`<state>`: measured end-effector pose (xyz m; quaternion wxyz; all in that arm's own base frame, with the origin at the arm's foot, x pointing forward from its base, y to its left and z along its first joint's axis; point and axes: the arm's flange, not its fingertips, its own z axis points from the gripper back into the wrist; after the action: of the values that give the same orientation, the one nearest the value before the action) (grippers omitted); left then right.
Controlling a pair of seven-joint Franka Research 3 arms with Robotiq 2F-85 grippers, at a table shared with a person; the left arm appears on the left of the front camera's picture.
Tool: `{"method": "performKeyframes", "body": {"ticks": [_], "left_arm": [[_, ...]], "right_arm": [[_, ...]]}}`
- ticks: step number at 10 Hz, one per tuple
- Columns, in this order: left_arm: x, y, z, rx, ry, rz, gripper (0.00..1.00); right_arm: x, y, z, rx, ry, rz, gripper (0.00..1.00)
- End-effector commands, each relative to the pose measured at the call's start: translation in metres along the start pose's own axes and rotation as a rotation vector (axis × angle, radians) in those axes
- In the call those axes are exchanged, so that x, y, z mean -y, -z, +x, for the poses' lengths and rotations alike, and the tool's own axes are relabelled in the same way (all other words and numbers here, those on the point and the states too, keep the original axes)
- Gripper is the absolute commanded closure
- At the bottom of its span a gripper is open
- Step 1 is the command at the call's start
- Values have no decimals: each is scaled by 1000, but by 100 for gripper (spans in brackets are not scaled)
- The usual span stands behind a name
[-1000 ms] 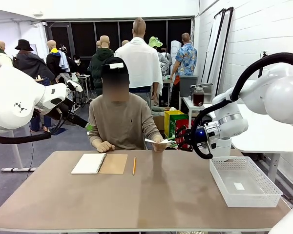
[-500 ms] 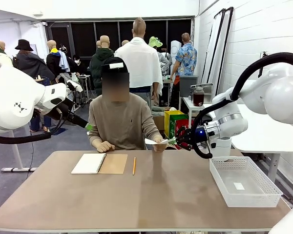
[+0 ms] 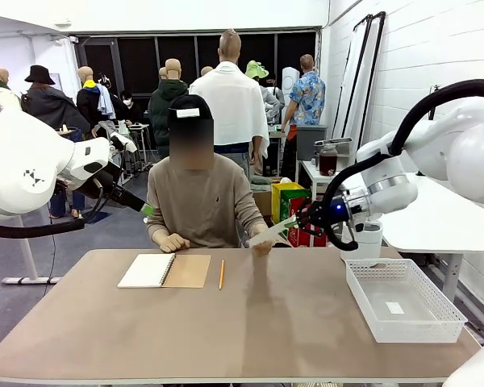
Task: Sort the paper based on its condition.
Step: If a person hands you a paper, place it in the Organizing basket , and if it's crumpled, put it in the Trash can.
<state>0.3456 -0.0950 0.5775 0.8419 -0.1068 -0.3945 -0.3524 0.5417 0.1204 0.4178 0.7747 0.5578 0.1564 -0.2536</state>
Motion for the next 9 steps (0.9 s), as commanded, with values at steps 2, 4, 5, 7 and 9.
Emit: {"method": "performKeyframes", "body": {"ticks": [2,4,5,7,9], "left_arm": [[0,0,-1,0,5,-12,0],[0,0,-1,0,5,-12,0],[0,0,-1,0,5,-12,0],[0,0,-1,0,5,-12,0],[0,0,-1,0,5,-12,0]], "right_arm": [[-2,-46,-14,36,-108,-69,100],[4,-86,-34,99,-213,-211,100],[10,-103,-43,118,-263,-315,100],[17,-128,-53,170,-273,-430,100],[12,-120,-46,232,-241,-483,100]]}}
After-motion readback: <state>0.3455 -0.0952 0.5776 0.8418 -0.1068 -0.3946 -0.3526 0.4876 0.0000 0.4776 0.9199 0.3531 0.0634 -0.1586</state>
